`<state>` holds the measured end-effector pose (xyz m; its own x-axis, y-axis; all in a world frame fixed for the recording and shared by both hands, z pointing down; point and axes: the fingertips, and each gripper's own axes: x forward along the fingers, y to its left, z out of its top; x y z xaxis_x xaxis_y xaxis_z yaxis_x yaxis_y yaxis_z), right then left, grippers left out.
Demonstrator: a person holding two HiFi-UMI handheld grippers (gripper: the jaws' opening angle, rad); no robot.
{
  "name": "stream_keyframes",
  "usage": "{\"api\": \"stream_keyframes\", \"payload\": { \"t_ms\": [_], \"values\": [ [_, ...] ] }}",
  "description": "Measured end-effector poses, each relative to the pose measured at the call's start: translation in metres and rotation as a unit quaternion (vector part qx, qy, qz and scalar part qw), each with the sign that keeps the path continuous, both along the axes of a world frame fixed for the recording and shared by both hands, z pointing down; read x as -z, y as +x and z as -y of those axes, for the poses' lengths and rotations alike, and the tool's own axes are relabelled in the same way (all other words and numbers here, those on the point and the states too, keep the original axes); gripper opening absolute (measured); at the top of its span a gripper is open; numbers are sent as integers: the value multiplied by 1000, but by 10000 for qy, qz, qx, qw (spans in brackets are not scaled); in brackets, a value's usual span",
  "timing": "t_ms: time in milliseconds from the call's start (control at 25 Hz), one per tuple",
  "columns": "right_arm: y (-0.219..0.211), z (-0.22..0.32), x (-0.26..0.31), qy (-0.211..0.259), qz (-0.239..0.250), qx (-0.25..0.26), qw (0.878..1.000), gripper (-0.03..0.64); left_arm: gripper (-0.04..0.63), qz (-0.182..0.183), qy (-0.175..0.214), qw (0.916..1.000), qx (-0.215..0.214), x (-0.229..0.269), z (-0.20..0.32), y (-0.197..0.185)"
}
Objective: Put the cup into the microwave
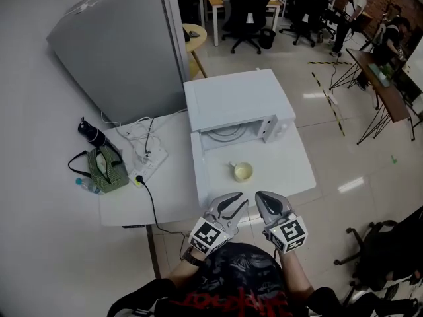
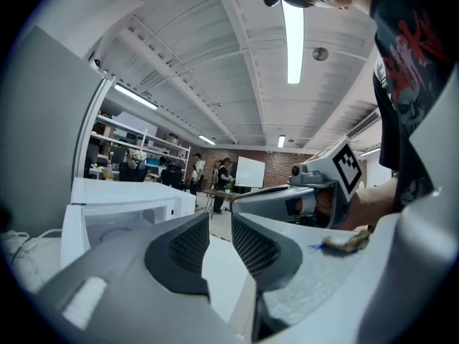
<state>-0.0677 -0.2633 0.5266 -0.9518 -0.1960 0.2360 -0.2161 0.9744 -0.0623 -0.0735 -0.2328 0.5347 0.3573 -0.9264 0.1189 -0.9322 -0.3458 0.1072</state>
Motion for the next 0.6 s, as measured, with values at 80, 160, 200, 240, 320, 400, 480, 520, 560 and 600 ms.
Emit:
{"api": "stream_keyframes", "payload": {
  "t_ms": [80,160,200,240,320,400,480,520,560,600],
  "values": [
    [-18,10,2,226,-90,86,9997,0,95,38,48,10000,-43,1,9,-16],
    [-31,20,-3,209,-134,92,9996,0,95,88,56,9999,-12,0,13,-33],
    [-35,24,-10,184,-205,95,9996,2,95,128,63,9999,31,-1,14,-41],
    [-39,28,-20,151,-313,119,9993,5,95,186,63,9998,83,-1,15,-49],
    [-44,33,-44,36,-591,278,9979,53,95,306,13,9994,181,-5,19,-62],
    [-48,35,-70,-50,-917,468,9947,102,95,361,-73,9990,257,-9,22,-70],
    [-52,39,-95,-97,-1210,578,9909,165,95,374,-113,9988,297,-11,25,-76],
    [-53,43,-107,-140,-1320,607,9893,204,95,372,-87,9988,302,-10,27,-78],
    [-55,48,-118,-207,-1407,619,9879,241,95,364,-24,9988,316,-8,29,-81],
    [-55,54,-131,-303,-1488,619,9865,273,98,348,56,9987,357,-6,31,-83]
  ]
}}
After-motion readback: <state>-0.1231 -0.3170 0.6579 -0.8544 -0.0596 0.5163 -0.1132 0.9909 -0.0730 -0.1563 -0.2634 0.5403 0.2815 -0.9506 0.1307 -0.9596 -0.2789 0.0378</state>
